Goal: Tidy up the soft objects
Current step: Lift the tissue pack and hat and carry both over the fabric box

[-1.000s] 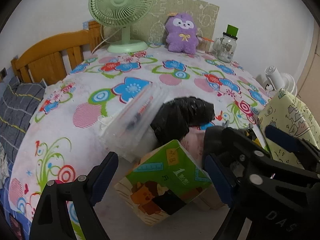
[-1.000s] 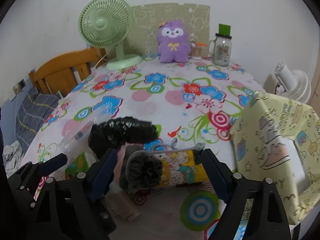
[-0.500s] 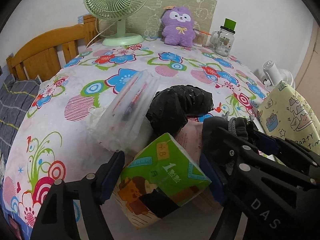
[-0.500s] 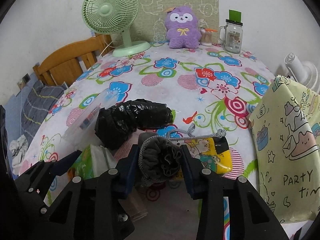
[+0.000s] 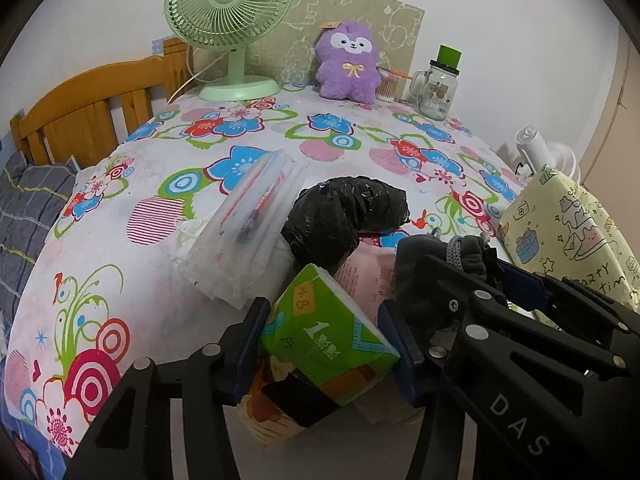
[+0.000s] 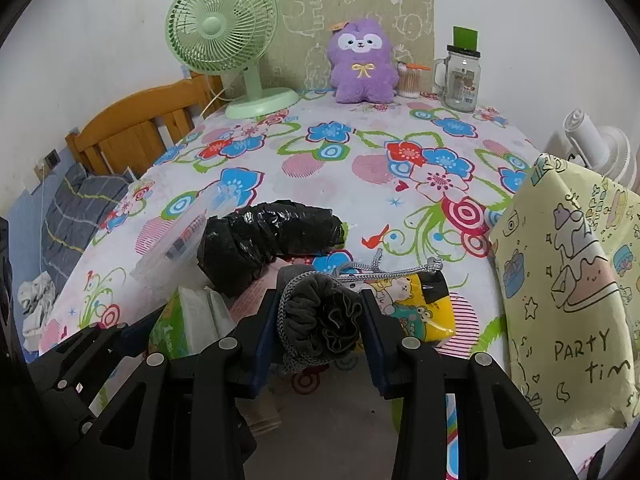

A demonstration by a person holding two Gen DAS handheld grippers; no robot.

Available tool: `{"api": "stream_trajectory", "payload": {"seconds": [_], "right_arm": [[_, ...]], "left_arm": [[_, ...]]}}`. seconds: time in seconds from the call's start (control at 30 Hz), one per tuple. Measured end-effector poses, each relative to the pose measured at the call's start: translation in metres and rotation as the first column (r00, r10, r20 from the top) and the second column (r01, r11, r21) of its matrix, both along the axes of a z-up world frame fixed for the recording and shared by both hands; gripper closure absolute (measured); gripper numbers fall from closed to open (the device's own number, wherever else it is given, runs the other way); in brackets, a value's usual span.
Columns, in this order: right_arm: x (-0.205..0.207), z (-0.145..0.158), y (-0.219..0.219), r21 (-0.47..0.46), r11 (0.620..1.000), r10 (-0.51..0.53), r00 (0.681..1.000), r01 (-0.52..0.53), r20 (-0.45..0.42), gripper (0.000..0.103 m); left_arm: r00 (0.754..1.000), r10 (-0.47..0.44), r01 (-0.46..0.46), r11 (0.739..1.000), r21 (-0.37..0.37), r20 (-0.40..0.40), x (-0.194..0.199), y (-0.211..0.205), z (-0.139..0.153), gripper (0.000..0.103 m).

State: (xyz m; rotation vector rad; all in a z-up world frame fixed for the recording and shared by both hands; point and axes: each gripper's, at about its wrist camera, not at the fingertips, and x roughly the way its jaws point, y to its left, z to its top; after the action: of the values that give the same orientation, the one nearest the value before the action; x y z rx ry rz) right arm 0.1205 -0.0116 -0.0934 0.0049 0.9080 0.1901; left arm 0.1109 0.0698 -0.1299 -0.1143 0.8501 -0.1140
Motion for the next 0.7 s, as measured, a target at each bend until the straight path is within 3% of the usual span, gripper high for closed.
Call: {"api": "stream_trajectory", "payload": {"seconds": [0.7], "right_arm": [[-0.021,0.041,-0.018,0.026,0.999,-0.04,0.995,0.037,0.087,0.06]], "left_arm": [[0.996,-0.024,0.021,0.999,0.037,0.091,-0.019,-0.02,0.042,0.049]]}}
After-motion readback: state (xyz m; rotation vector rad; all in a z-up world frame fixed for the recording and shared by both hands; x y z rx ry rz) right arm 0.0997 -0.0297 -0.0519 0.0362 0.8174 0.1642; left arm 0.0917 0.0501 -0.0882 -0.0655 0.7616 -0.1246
